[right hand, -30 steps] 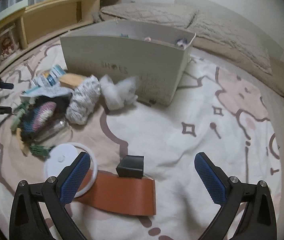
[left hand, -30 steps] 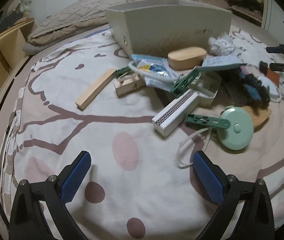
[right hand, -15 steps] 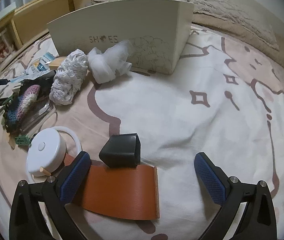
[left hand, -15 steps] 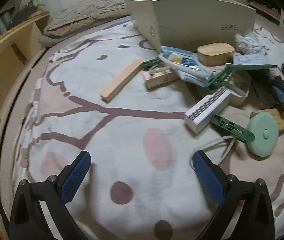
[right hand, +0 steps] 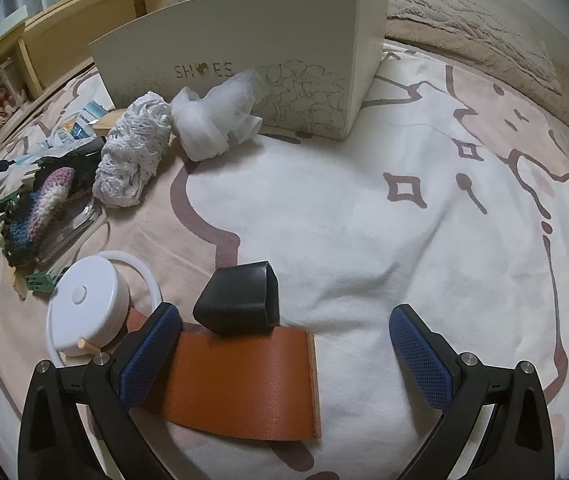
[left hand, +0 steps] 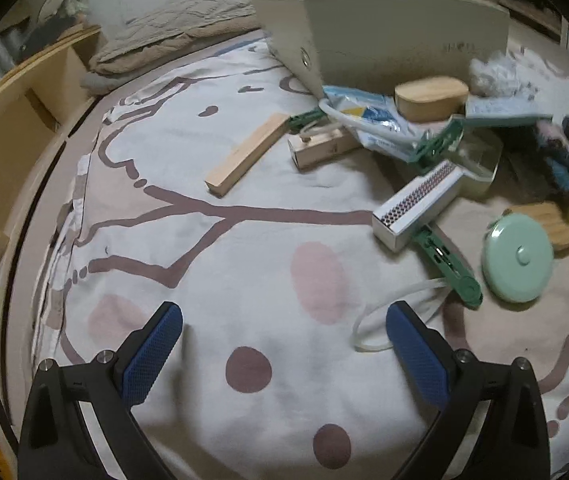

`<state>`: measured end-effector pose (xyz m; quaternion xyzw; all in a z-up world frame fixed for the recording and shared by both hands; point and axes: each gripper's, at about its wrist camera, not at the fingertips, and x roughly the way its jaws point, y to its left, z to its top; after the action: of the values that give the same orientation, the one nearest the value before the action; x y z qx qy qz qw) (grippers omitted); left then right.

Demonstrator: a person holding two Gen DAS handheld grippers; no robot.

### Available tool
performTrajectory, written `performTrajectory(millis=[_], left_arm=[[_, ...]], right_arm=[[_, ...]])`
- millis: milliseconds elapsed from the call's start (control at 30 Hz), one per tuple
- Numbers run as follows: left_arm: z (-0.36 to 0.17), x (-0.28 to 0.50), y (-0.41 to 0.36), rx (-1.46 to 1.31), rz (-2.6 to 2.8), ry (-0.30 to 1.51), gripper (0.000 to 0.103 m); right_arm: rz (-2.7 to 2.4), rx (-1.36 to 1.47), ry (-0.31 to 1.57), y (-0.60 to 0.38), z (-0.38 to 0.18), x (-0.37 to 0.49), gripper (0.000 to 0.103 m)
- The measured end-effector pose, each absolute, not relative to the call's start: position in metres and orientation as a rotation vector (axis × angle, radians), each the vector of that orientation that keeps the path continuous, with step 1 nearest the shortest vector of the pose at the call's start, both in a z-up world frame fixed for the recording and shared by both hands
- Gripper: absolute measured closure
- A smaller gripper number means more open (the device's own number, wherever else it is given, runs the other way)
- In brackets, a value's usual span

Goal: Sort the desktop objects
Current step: 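Move the right tool onto the black rubber block while the left tool approaches the green clothespin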

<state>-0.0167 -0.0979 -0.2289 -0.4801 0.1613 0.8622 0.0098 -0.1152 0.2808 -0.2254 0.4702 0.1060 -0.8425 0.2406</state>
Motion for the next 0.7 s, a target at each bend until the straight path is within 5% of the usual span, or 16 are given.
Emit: performTrajectory(millis=[700], left_arm=[[-0.218,-0.009,-0.144,-1.643,2.883,0.559,0.000]], right_arm=[[-2.339,1.316,0.289,0.284,-0.222,-0.120,0.000]])
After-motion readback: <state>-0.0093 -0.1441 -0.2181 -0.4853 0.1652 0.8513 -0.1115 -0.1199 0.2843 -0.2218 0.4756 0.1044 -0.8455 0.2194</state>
